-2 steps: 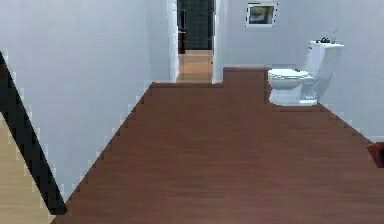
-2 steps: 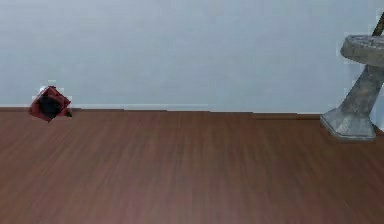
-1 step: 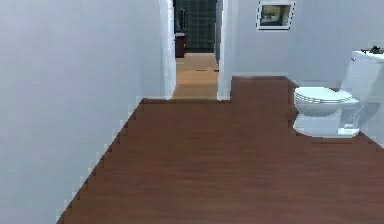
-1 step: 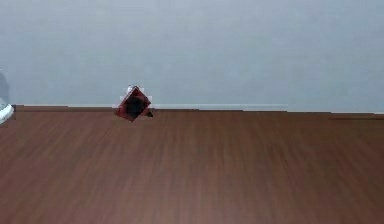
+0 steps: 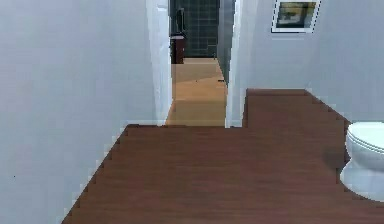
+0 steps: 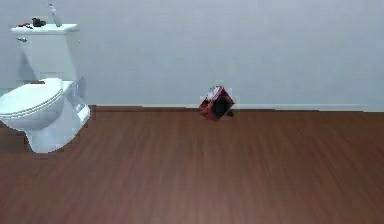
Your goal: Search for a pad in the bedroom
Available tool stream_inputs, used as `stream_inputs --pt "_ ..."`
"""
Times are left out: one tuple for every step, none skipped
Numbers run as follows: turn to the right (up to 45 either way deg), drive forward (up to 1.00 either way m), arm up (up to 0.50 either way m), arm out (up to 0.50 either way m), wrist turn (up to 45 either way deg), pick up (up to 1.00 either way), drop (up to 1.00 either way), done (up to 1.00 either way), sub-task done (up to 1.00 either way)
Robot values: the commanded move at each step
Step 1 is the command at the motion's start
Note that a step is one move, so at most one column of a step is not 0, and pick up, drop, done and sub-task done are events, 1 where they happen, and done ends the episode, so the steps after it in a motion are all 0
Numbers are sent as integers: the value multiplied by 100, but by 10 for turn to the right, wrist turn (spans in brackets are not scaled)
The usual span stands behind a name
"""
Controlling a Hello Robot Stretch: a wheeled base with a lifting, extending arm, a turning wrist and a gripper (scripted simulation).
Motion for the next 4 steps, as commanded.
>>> stream_inputs --pt "0 100 0 0 0 0 0 0 0" --pt "0 100 0 0 0 0 0 0 0" --pt "0 100 0 0 0 0 0 0 0" --pt "-60 0 0 0 0 0 0 0 0"
